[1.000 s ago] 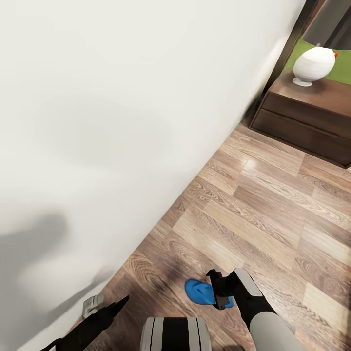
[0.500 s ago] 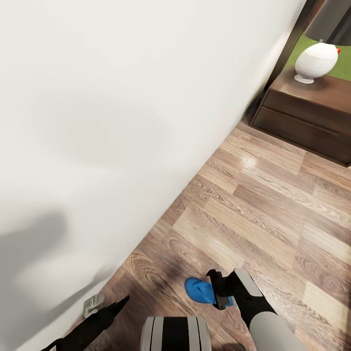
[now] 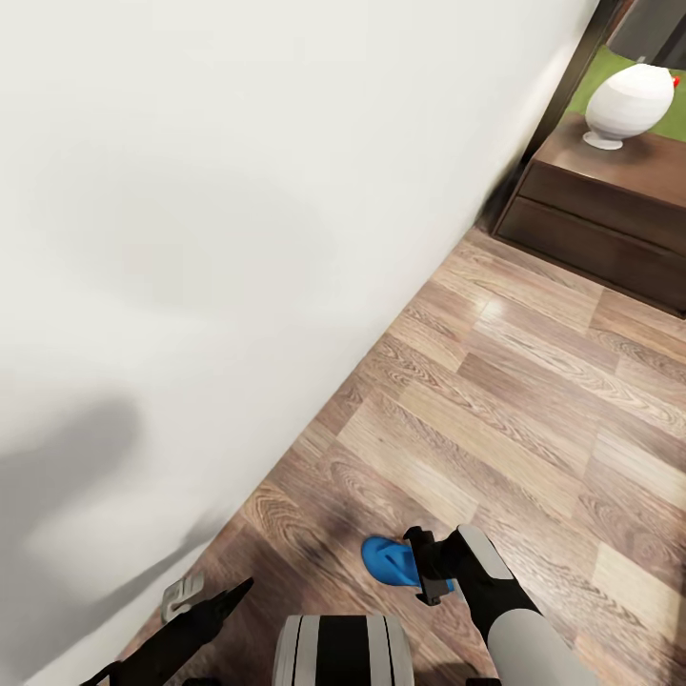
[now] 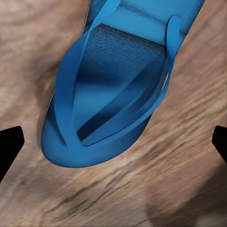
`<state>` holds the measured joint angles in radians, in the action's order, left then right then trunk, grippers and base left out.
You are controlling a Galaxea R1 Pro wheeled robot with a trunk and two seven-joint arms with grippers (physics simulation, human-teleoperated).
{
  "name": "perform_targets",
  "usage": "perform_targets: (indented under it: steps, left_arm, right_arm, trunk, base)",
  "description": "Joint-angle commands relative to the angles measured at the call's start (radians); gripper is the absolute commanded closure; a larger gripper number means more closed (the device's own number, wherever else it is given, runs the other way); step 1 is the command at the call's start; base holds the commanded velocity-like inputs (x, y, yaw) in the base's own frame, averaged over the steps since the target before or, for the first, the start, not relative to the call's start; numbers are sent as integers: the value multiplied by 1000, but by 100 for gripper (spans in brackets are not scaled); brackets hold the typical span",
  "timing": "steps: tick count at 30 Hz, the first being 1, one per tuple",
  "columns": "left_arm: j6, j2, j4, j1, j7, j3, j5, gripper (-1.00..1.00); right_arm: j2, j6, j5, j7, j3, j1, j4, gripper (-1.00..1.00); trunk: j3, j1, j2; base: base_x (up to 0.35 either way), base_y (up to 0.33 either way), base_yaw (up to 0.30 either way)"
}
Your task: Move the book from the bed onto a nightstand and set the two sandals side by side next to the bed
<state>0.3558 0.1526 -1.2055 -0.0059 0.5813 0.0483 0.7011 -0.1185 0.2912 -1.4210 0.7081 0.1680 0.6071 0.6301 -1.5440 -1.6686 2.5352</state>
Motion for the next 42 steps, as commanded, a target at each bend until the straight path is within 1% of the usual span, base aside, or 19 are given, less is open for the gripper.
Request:
perform_targets:
  steps: [1,2,10,23,28,39,42]
  left_arm:
    - [9,0,0,0,2,1,9,-100]
    - [9,0,0,0,2,1,9,-100]
    - [9,0,0,0,2,1,9,-100]
    - [9,0,0,0,2,1,9,-100]
    - [9,0,0,0,2,1,9,-100]
    - [9,0,1,0,2,1,9,-100]
    - [9,0,1,0,2,1,9,-100]
  right_arm:
    - [-1,6,0,5,6,0,1,-100]
    - [-1,6,0,5,6,0,1,-100]
    - [-1,6,0,5,5,0,2,-100]
    - [-1,6,0,5,5,0,1,-100]
    - [-1,6,0,5,5,0,2,-100]
    - [-1,6,0,5,5,0,2,-100]
    - [-1,6,0,5,5,0,1,-100]
  trunk:
    - [-1,0,0]
    - [-1,0,0]
    - [-32,-3,2]
    - [-32,-3,2]
    - [-32,-3,2]
    - [-32,-3,2]
    - [-32,-3,2]
  base:
    - [0,0,0]
    - [0,0,0]
    - [0,0,0]
    - [1,0,0]
    - [135,0,0]
    - [17,0,0]
    - [145,52,0]
